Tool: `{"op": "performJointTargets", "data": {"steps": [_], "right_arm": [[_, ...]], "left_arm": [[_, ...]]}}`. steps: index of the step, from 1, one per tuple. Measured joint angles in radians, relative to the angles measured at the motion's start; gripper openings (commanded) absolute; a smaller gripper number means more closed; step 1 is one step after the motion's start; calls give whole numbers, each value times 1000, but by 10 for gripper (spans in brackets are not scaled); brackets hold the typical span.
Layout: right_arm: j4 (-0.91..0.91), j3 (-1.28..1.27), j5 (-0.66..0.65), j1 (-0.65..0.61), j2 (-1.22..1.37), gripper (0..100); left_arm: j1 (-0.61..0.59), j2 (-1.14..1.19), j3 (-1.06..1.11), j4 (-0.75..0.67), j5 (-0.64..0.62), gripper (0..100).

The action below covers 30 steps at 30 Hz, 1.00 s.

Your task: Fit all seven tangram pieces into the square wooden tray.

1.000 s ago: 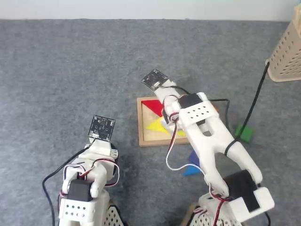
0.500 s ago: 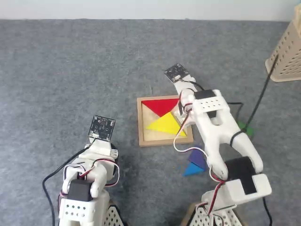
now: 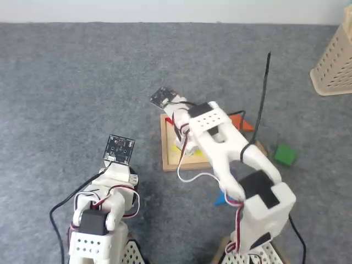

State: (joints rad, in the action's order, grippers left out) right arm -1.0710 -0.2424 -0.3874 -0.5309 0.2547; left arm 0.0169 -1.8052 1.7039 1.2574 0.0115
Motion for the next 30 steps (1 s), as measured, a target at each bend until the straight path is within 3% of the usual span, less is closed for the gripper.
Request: {"op": "performJointTargets", "data": {"steps": [7,11,15,24,30], "right_arm": [[0,26,-3,34,29,280],[-2,51,3,34,51,151],[-9,129,127,34,100,4],[-129,307,446,74,206,8],[-152,322,562,129,213,7]], "left_arm": [[3,0,0,0,0,12],[2,0,0,0,0,12],[2,0,0,0,0,12],[2,0,0,0,0,12],[0,0,0,0,0,12]]}}
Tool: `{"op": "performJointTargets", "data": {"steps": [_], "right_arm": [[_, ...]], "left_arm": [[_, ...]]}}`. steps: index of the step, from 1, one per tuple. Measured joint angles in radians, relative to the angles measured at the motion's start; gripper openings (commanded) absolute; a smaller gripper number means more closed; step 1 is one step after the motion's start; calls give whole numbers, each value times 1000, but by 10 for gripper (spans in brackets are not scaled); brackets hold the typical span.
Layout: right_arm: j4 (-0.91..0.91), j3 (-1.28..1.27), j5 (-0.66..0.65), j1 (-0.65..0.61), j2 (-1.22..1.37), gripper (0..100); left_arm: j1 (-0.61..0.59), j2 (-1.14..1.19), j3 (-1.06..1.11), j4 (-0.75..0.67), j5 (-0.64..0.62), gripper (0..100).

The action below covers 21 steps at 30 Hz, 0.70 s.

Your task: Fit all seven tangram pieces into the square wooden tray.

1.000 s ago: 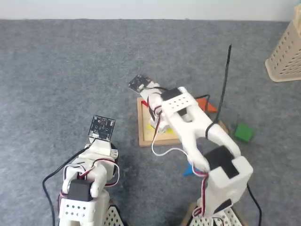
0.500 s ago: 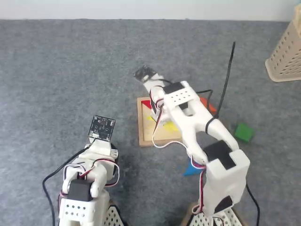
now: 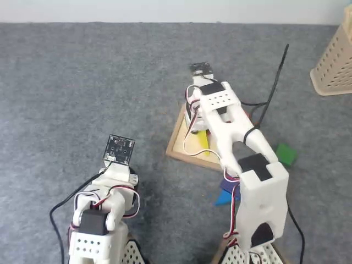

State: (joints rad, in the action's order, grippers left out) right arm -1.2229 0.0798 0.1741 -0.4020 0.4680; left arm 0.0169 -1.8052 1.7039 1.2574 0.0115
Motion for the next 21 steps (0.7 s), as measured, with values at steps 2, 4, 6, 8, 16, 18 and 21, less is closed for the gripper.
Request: {"op": "performJointTargets", "data": {"steps": [2,4,6,8,16,18,21], "right_arm": [[-9,8,6,2,0,7],[-40,29,11,3,2,7],[-87,60,17,5,2,7],[-114,95,26,5,2,7],[-123,141,226,9,2,9],[-109,141,275,6,2,11],[-80,141,367,-20,2,12]], "left_arm": [[0,0,0,0,0,12],[0,0,0,0,0,12],[0,0,0,0,0,12],[0,0,0,0,0,12],[0,0,0,0,0,12],[2,0,0,0,0,12],[0,0,0,0,0,12]]}}
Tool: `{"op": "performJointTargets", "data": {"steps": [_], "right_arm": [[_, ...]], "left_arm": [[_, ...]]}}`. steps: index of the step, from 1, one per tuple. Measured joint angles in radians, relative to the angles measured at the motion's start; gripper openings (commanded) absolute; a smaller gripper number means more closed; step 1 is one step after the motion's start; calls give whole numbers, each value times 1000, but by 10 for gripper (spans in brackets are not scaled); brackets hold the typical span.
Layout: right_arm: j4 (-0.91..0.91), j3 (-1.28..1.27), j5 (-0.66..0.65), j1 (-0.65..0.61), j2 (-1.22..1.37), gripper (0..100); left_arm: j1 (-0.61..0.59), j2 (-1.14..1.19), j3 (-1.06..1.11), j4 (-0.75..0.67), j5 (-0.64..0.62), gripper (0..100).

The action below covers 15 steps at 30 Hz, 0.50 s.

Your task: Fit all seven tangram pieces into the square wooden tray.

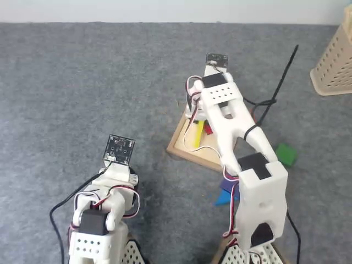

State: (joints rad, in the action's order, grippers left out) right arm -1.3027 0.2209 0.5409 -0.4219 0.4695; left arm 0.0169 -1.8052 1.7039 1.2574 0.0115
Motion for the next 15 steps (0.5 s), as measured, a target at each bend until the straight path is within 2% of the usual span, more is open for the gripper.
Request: {"op": "performJointTargets", "data": {"steps": [7,15], "right_arm": [[84,0,169,-60,14,133],[66,0,196,-61,40,210]], "left_arm": [[3,0,0,0,0,12],[0,0,0,0,0,12]]}}
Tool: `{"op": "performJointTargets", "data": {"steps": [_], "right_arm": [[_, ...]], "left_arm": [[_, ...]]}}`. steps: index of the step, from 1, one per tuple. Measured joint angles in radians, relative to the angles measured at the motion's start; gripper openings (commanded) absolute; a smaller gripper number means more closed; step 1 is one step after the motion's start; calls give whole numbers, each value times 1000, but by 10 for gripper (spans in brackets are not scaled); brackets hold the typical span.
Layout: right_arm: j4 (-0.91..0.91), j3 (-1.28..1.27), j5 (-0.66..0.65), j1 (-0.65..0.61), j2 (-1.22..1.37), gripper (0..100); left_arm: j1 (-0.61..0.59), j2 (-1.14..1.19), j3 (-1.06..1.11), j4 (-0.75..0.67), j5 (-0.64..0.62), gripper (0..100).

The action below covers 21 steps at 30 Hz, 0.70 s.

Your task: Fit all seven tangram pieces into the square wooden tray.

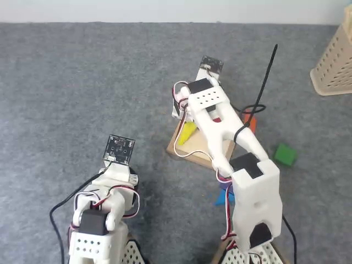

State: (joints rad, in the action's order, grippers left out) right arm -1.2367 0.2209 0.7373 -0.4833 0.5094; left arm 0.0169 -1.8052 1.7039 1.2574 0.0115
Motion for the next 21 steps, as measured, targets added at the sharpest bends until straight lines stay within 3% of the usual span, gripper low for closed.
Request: {"op": "performJointTargets", "data": {"steps": [10,14,16,21], "right_arm": [[-106,18,-91,0,-91,206],[-118,15,-153,12,-178,82],[-84,-12,-195,34,-212,8],[84,-218,-382,75,-281,7]], "left_arm": [[0,0,0,0,0,12],[2,0,0,0,0,12],[2,0,0,0,0,12],[2,0,0,0,0,12]]}}
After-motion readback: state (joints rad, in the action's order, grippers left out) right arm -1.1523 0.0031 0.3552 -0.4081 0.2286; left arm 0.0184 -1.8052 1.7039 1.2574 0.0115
